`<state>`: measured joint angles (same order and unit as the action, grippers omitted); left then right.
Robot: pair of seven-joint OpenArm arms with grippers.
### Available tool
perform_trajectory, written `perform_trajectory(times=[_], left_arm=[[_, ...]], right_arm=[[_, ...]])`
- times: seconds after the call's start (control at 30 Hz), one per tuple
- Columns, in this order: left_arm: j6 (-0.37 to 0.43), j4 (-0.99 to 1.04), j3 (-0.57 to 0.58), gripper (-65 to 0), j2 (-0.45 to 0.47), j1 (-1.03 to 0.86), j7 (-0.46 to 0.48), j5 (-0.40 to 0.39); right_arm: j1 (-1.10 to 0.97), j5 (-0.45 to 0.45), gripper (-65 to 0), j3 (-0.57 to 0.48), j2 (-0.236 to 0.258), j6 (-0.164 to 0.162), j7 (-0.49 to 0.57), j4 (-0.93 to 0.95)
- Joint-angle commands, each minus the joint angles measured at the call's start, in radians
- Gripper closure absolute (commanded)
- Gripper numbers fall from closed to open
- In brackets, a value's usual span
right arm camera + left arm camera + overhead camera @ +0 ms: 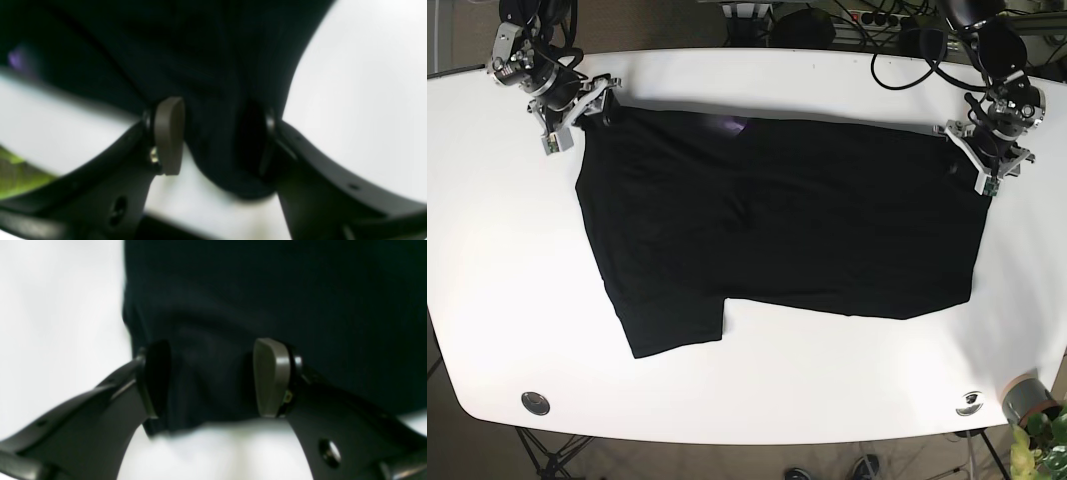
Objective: Fold the T-shirt properly
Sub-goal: 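Lay the lifted shirt back down flat, pulling both grippers toward the robot, then release the shirt and move both grippers to its opposite side edge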
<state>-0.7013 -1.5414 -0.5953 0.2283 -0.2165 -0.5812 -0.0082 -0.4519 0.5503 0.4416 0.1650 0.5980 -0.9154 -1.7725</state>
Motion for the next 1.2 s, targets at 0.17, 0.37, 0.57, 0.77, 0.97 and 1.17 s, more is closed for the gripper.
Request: perform_trajectory(times=[0.17, 0.37, 0.57, 0.77, 0.97, 1.17], left_arm=[[0.003, -0.018, -0.005, -36.7, 0.026, -0.074, 0.022, -0.016], [0.003, -0.018, -0.005, -36.7, 0.026, -0.119, 0.022, -0.016], [0.003, -0.02, -0.008, -36.7, 0.026, -0.149, 0.019, -0.014], [0.003, -0.057, -0.053, -36.7, 0.023, -0.192, 0.016, -0.016], [0.003, -0.1, -0.088, -36.8, 0.023, -0.22, 0.016, -0.014], [0.003, -0.193, -0.113, -37.1, 0.012, -0.211, 0.016, -0.016]], right_arm=[[-0.049, 0.009, -27.6, 0.009, 0.011, 0.007, 0.017, 0.009], [-0.077, 0.009, -27.6, 0.012, 0.021, 0.007, 0.017, 0.0], [-0.112, 0.009, -19.7, 0.012, 0.038, 0.007, 0.017, -0.017], [-0.133, 0.009, -12.2, 0.012, 0.041, 0.007, 0.015, -0.017], [-0.152, 0.009, -24.6, 0.013, 0.043, 0.007, 0.015, -0.074], [-0.149, 0.009, -37.1, 0.012, 0.043, 0.0, 0.015, -0.157]])
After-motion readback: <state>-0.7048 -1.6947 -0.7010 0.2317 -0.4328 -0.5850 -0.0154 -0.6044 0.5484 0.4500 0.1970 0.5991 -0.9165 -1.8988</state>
